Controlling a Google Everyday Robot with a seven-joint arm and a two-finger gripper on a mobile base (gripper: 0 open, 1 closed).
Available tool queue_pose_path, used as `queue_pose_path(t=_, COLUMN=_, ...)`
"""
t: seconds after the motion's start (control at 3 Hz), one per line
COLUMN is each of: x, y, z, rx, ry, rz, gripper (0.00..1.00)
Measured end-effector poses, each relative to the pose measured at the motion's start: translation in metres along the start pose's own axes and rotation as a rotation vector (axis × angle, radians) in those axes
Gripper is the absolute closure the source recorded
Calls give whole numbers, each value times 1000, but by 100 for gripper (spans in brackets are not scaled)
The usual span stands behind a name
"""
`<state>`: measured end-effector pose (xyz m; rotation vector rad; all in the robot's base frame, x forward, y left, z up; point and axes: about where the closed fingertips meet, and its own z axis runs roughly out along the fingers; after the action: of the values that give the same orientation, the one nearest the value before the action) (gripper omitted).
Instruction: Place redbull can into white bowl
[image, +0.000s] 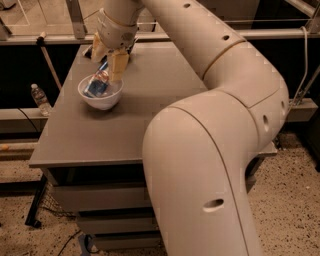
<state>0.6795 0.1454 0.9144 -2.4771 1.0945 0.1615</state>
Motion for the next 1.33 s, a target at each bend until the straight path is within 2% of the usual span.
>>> queue_pose_path(t=0.33, x=0, y=-2, z=3, rx=5, ry=-1, rz=0, gripper=0)
queue_pose_path(t=0.67, x=0, y=-2, z=3, rx=5, ry=-1, rz=0, gripper=0)
queue_pose_path(t=1.0, x=14, y=8, z=-4, rx=32, ry=9, rz=54, gripper=0)
queue_pose_path(t=1.33, x=33, y=34, z=-23, rx=74, ry=44, rz=152, gripper=0)
